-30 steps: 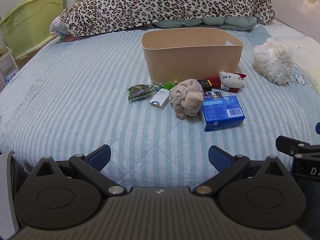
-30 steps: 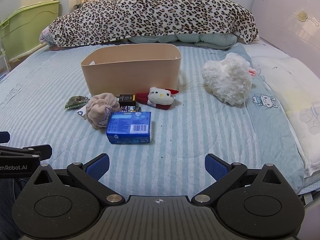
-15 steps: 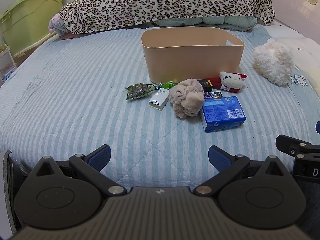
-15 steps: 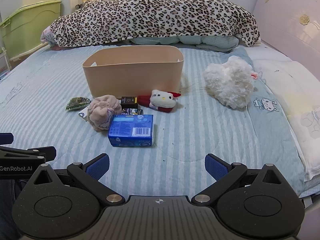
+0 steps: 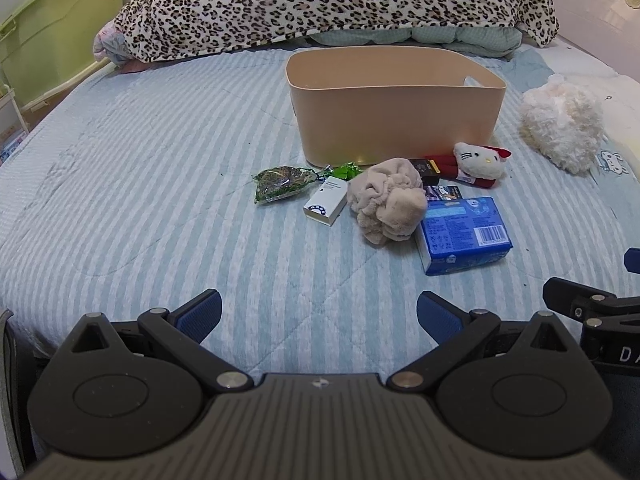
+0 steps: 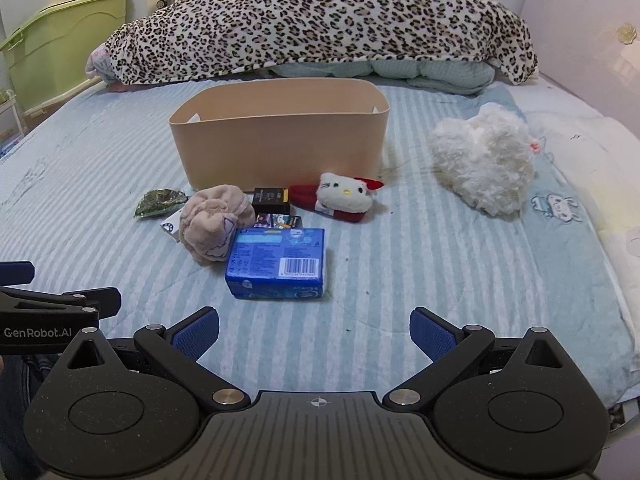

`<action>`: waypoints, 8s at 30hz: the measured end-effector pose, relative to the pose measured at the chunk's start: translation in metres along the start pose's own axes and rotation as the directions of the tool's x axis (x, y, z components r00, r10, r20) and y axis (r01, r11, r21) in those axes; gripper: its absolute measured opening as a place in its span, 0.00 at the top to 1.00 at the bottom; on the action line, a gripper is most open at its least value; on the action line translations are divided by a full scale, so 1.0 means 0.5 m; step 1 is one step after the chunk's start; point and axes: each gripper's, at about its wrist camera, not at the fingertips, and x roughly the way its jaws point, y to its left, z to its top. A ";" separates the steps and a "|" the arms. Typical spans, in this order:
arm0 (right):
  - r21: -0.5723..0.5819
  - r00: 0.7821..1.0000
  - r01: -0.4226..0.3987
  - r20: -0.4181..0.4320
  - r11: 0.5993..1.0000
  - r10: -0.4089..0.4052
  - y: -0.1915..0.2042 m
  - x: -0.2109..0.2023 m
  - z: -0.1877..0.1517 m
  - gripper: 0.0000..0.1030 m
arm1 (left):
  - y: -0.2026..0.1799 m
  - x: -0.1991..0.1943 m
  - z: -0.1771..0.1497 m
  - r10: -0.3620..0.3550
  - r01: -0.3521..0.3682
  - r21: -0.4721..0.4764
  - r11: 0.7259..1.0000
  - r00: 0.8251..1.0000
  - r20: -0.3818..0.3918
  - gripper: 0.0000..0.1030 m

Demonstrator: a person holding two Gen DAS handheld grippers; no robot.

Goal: Organize objects
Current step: 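Grasp the pink sock bundle with the left tool while the right tool grasps the blue tissue pack, then carry both items over the beige basket and open both tools to drop them, then grasp the green herb bag with the left tool while the right tool grasps the Hello Kitty plush, then lift both items over the basket and release them inside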

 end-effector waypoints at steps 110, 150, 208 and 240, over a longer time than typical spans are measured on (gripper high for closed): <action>-0.016 0.985 0.050 0.165 0.999 -0.047 0.044 0.350 0.352 0.06 | 0.046 0.318 0.402 -0.099 0.110 -0.071 0.991 0.984 0.151 0.23; 0.162 1.000 -0.013 -0.005 0.987 0.014 -0.093 0.432 0.175 0.00 | 0.184 0.422 0.206 -0.117 0.088 -0.196 0.977 0.983 -0.142 0.19; 0.038 0.941 0.017 0.337 0.999 -0.029 0.013 0.234 0.386 0.45 | -0.012 0.236 0.417 -0.130 0.113 0.079 0.990 0.952 0.278 0.66; -0.036 0.971 0.084 0.228 0.996 -0.074 0.036 0.221 0.330 0.00 | 0.026 0.244 0.342 -0.106 0.089 0.101 0.991 0.979 0.177 0.23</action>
